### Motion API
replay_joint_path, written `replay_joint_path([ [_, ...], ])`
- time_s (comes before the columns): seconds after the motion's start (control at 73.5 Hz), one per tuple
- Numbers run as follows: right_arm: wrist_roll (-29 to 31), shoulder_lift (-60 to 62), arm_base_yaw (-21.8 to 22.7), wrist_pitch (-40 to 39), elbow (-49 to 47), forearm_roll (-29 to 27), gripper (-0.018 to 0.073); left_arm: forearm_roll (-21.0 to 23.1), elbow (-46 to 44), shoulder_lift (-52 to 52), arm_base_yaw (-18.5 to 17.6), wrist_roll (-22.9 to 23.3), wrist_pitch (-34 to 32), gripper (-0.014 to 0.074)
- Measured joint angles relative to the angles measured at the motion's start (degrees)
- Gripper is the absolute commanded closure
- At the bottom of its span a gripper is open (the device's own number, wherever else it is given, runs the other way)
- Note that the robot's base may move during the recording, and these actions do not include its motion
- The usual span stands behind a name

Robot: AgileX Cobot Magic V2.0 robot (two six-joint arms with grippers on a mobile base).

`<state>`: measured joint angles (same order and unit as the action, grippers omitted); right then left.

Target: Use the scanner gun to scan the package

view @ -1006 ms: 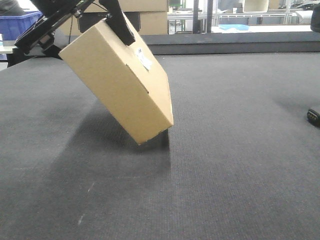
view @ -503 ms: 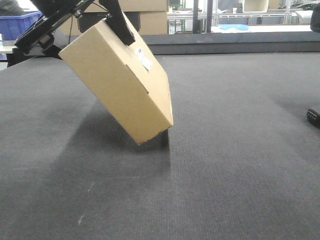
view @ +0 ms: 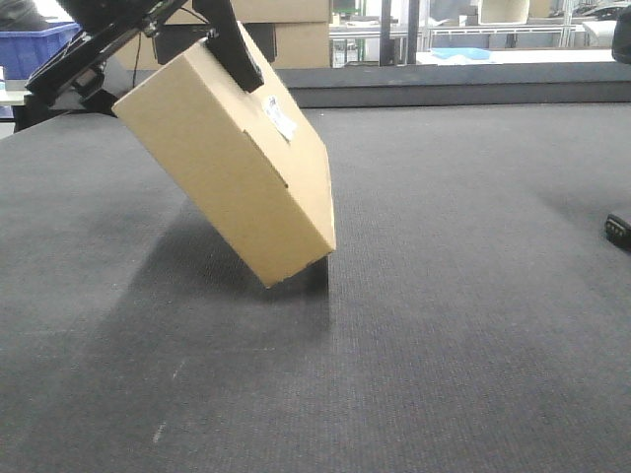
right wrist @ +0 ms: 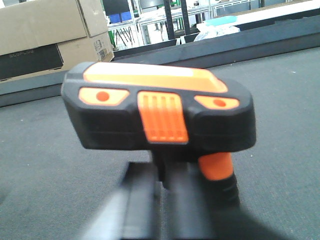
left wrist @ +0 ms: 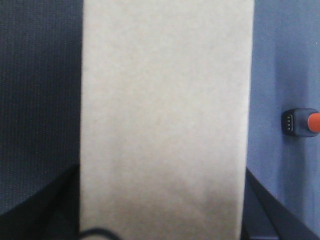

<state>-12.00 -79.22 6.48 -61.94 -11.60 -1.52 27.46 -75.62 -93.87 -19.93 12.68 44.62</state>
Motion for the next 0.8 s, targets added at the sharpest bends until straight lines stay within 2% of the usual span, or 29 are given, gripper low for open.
replay_joint_path([
  [0.027,0.0,0.0,0.0,0.0,0.0,0.0,0.0223,0.0,0.0,0.0,0.0,0.0,0.0,0.0707],
  [0.068,0.0,0.0,0.0,0.0,0.0,-0.1,0.0158,0.0,0.0,0.0,0.0,0.0,0.0,0.0707],
  [0.231,0.0,-0.2,0.0,4.1,-1.3,-0.1,0.0057,0.0,0.0,0.0,0.0,0.0,-0.6,0.0707],
  [0.53,0.0,-5.3,0.0,6.6,-5.5,-1.7,0.0050,-0.1,0.0,0.0,0.0,0.0,-1.1,0.0707],
  [0.802,0.0,-11.0,0.0,0.7,-6.9,-2.6,0.0051,-0.1,0.0,0.0,0.0,0.0,-1.2,0.0707],
])
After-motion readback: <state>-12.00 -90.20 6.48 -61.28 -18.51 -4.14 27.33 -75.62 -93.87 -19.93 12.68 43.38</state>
